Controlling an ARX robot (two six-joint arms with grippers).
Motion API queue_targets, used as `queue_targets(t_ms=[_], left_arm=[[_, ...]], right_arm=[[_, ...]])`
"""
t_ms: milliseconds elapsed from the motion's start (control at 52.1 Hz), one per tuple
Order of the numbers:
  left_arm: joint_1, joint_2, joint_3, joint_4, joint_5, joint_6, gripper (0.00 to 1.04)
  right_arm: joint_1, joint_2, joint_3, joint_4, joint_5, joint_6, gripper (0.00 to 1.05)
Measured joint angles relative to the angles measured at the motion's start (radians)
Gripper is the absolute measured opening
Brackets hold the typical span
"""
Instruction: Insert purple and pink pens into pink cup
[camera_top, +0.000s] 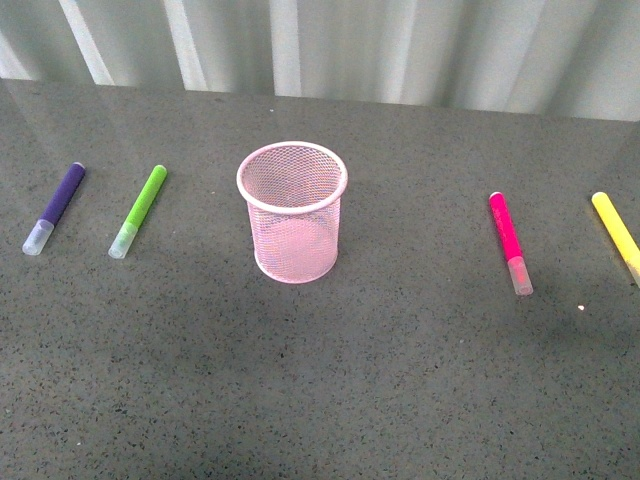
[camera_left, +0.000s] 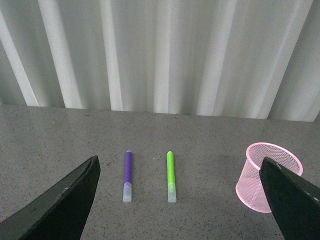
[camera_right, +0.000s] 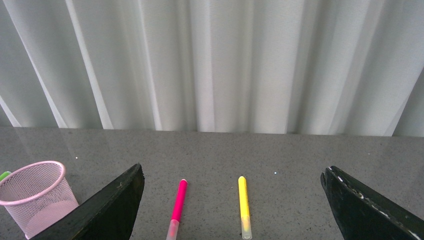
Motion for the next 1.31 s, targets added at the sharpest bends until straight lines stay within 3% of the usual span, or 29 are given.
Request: queue_targets(t_ms=[1306], left_arm=[[0.0, 0.0, 0.0, 0.0, 0.0, 0.0, 0.98]], right_arm=[[0.0, 0.0, 0.0, 0.0, 0.0, 0.0, 0.98]])
